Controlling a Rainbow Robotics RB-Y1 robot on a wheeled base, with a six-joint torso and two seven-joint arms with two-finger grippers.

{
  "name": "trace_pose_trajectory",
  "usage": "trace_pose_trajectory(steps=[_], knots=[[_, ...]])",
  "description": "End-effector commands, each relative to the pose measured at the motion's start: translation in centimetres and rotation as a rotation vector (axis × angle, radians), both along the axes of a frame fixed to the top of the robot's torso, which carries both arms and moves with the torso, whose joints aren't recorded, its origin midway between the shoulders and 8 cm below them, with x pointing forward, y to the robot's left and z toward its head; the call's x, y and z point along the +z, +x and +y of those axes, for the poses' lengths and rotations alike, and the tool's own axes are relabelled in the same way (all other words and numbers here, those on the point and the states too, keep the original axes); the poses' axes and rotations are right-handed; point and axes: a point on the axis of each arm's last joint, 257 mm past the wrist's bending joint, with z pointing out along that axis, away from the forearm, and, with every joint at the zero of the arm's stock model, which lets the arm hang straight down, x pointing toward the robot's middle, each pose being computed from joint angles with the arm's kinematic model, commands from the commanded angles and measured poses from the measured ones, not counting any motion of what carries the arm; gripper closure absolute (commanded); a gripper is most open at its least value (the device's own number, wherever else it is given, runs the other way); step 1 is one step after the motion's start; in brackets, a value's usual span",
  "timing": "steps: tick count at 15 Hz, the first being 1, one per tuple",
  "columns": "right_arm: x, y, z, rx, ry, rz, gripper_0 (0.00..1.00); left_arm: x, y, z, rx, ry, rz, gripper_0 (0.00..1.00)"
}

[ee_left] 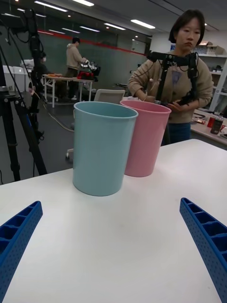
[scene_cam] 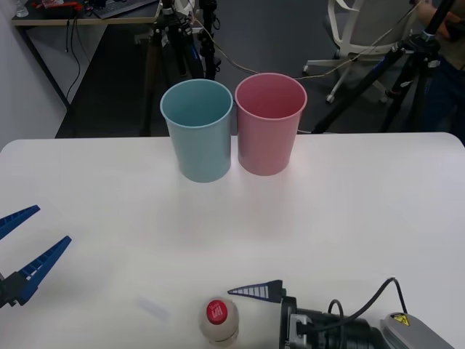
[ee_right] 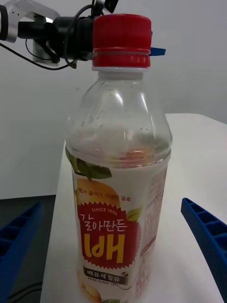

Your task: Grasp the object on the table and drop it into the matching bin: aluminum can to the light blue bin, PET bottle to the pink bin.

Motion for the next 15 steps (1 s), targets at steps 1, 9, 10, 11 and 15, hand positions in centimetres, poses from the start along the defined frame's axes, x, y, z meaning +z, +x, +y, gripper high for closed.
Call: trace_pose_trajectory(steps=[1,9,10,11,15], knots=[[0.4,-0.2,1.3,0.009,0.018,0.006,0.00,0.0,0.0,0.0,0.000,0.000,0.000,0.00],[1.0,0.7,3.0,-0.006,0.030,-0.008,0.00,0.0,0.0,0.0,0.000,0.000,0.000,0.00],[1.0,0.7,3.0,-0.005,0.029,-0.011,0.00,0.0,0.0,0.0,0.000,0.000,0.000,0.00],[1.0,0.7,3.0,-0.006,0.030,-0.014,0.31,0.0,0.0,0.0,0.000,0.000,0.000,0.00],[1.2,0.8,3.0,-0.005,0.029,-0.017,1.00,0.0,0.0,0.0,0.000,0.000,0.000,0.00]])
